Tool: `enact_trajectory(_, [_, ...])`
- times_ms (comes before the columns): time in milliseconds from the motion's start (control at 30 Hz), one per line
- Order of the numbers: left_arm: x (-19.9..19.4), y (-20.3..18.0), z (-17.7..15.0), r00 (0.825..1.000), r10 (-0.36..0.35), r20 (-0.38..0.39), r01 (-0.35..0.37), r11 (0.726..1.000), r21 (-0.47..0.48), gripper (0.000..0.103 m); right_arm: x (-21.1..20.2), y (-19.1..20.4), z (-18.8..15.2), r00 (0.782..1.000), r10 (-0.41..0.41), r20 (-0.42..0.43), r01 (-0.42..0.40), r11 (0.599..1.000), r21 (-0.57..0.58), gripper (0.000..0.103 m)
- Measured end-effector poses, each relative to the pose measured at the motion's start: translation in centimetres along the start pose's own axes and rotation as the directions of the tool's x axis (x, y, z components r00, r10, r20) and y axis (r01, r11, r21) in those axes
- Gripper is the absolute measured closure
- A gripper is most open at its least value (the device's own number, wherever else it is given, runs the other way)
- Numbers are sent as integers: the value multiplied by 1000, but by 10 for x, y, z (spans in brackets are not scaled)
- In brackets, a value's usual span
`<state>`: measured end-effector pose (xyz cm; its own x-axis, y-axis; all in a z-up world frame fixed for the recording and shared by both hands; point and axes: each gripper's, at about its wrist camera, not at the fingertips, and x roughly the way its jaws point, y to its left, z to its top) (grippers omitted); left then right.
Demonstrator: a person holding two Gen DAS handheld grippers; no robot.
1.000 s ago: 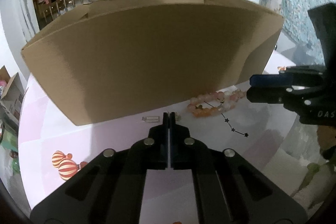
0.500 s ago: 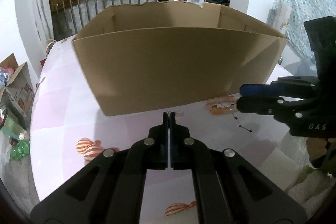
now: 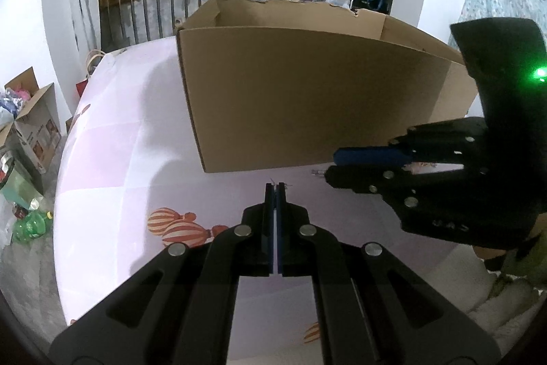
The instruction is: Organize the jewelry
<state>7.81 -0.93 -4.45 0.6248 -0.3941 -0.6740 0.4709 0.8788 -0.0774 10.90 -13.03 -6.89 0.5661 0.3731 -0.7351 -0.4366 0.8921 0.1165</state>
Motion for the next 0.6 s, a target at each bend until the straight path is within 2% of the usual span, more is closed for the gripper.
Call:
enact_trajectory(267, [2, 8, -3, 1000, -14, 10, 14, 1000, -21, 103, 12, 12, 6, 996, -37, -76, 31, 996, -80, 93])
enact_trajectory(333, [2, 8, -4, 1000, -14, 9, 14, 1000, -21, 103, 12, 12, 7, 995, -18, -96, 11, 997, -74, 97])
enact_trajectory(600, [0, 6, -8, 1000, -15, 11, 15, 999, -35, 103, -1, 15, -1, 989, 16, -149, -27, 997, -75, 98])
